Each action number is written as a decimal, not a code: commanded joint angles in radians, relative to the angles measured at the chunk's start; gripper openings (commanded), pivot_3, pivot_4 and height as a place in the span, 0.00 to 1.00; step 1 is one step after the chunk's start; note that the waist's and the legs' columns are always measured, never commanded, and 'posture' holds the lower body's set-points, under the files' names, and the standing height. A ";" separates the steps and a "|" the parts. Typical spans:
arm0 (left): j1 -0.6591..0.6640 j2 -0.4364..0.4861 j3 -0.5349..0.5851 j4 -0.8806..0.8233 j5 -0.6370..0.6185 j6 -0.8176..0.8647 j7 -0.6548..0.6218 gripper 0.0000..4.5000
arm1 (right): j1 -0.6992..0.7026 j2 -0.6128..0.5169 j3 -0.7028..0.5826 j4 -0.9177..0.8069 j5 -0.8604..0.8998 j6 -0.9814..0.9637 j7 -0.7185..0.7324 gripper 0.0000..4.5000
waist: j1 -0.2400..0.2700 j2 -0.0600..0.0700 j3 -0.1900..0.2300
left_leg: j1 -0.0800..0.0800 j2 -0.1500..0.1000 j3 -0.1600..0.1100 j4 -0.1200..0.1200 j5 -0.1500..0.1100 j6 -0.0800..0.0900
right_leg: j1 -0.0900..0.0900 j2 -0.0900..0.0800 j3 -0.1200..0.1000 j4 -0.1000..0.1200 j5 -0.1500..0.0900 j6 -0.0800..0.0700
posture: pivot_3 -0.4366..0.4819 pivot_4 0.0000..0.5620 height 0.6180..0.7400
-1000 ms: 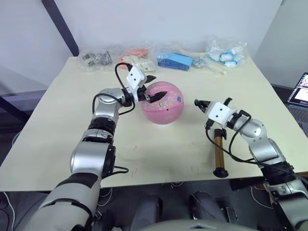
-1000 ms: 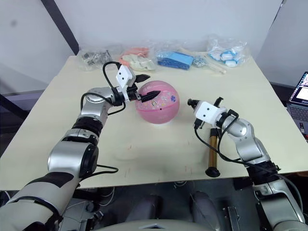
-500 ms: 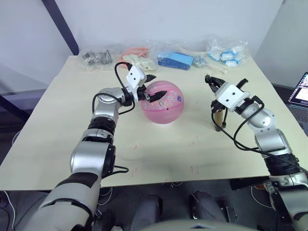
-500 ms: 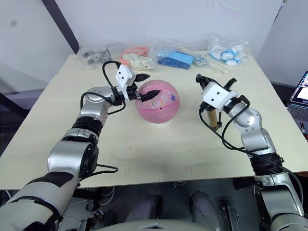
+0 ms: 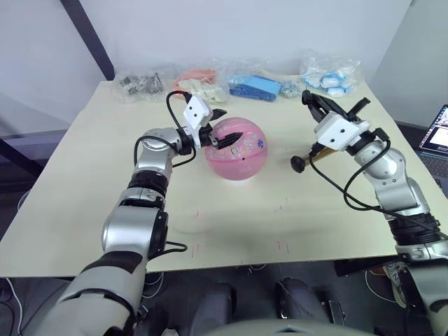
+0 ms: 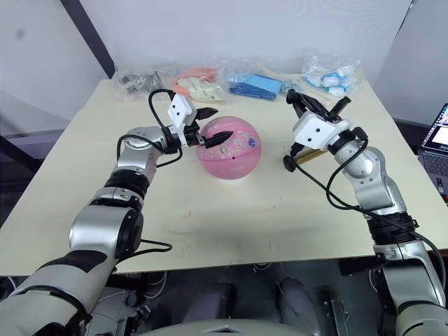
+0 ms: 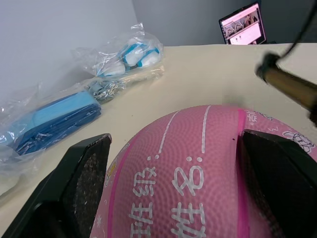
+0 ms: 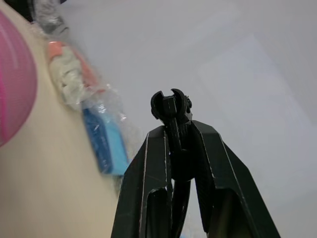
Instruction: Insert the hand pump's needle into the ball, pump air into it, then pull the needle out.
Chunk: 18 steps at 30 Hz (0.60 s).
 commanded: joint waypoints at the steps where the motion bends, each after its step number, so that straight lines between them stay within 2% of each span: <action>1: 0.061 0.015 -0.034 0.083 0.063 0.036 0.018 1.00 | 0.005 -0.010 0.004 0.005 0.016 -0.023 0.030 0.02 | 0.000 0.000 0.000 | 0.000 0.000 0.000 0.000 0.000 0.000 | 0.000 0.000 0.000 0.000 0.000 0.000 | 0.48 0.27 1.00; 18: 0.040 0.007 0.033 0.083 -0.011 0.084 -0.002 1.00 | 0.143 0.007 0.103 0.040 0.033 0.009 0.174 0.02 | -0.001 -0.002 0.004 | 0.000 0.000 0.000 0.000 0.000 0.000 | 0.000 0.000 0.001 0.000 0.000 0.000 | 0.48 0.27 1.00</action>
